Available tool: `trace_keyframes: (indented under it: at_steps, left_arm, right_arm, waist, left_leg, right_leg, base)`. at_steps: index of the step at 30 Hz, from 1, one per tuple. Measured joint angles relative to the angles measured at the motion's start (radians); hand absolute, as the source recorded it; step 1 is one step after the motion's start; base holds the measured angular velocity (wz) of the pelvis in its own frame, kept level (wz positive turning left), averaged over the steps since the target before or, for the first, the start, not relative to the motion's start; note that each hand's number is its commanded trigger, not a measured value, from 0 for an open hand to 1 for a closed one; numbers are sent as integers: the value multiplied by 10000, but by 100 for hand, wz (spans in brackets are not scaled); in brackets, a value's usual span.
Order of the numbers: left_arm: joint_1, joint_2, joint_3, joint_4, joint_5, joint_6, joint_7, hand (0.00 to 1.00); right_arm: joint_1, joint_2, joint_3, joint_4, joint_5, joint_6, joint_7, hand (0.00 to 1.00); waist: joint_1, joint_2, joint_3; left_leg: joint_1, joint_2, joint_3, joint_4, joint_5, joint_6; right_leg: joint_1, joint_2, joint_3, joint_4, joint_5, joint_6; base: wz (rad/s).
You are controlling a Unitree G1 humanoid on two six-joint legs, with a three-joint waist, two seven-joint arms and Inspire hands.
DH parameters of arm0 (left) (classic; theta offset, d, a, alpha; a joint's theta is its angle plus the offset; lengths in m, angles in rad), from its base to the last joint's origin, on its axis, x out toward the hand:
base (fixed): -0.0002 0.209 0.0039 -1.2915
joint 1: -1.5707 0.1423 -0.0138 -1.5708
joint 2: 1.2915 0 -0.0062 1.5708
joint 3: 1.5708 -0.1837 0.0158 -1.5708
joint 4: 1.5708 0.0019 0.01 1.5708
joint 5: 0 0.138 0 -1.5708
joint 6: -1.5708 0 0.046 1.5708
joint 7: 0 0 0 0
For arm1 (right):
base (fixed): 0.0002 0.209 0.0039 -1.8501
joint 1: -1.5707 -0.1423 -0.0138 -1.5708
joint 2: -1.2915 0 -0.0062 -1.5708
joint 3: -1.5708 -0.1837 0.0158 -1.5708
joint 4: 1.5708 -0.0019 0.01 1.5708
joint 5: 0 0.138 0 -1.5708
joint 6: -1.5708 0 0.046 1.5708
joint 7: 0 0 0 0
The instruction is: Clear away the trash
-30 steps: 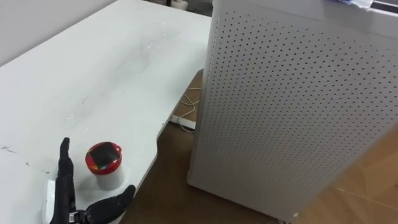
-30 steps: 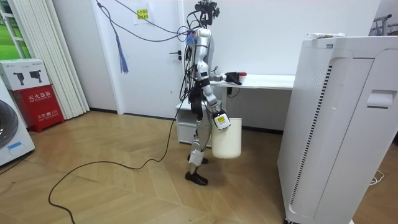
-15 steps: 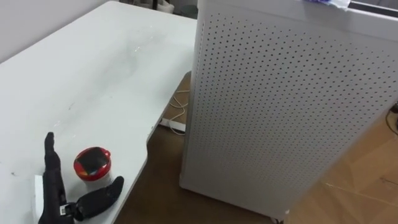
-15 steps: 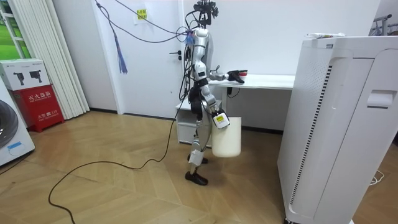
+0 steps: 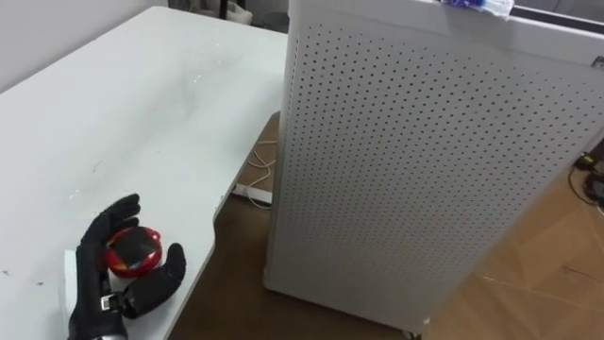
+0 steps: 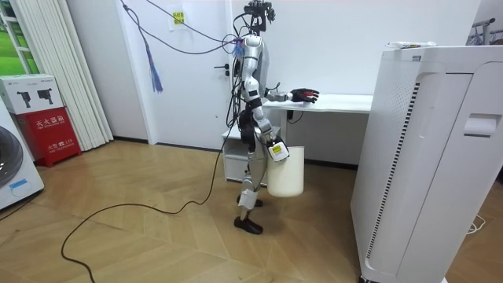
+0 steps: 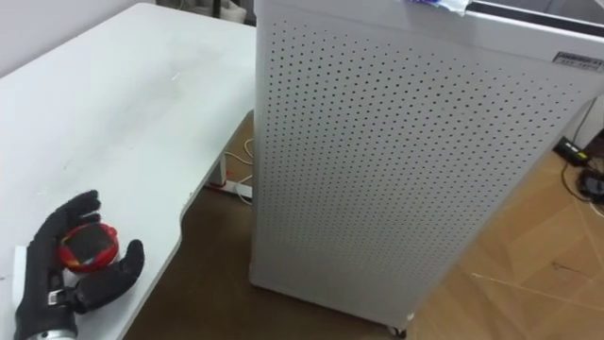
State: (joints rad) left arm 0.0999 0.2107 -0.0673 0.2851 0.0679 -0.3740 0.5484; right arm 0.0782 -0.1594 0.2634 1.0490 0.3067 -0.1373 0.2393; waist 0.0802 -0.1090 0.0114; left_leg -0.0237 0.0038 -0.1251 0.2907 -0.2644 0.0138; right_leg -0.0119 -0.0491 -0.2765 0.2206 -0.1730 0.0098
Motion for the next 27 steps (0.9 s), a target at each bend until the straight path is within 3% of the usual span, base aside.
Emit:
trace_keyframes:
  at_steps: [8,14,18,22,27]
  left_arm:
    - [-37,-31,-198,33,6,3,-380,100]
    - [-153,-99,-423,32,-43,4,-1069,100]
    - [-246,-126,-734,30,-628,8,-1449,100]
    - [-261,-142,-1095,16,-1226,62,-1989,100]
    - [-259,-450,-1229,-636,-1273,449,-2885,100]
  right_arm:
    - [-24,7,1,-3,-32,69,4,100]
    - [-18,64,-1,-32,-106,69,-88,100]
    - [-102,85,-3,-34,-96,68,-177,100]
    - [-300,77,-8,-41,-33,64,-430,100]
    - [-1010,57,-140,-65,24,61,-433,100]
  waist:
    - [16,116,78]
    - [0,99,50]
    - [-28,78,10]
    - [-55,197,-40]
    - [-228,291,10]
  left_leg:
    - [-17,-6,39,-3,0,0]
    - [-58,-11,169,-6,0,0]
    - [-101,-9,207,20,0,0]
    - [-97,-6,329,86,0,0]
    - [-399,19,476,178,3,5]
  right_leg:
    - [-16,3,-9,6,9,-2]
    - [-52,-2,6,29,10,0]
    - [-94,-1,8,48,11,-2]
    - [-100,3,87,50,26,-7]
    - [-508,1,254,216,96,-37]
  base:
    - [0]
    - [-1]
    - [-1]
    - [-1]
    - [-9]
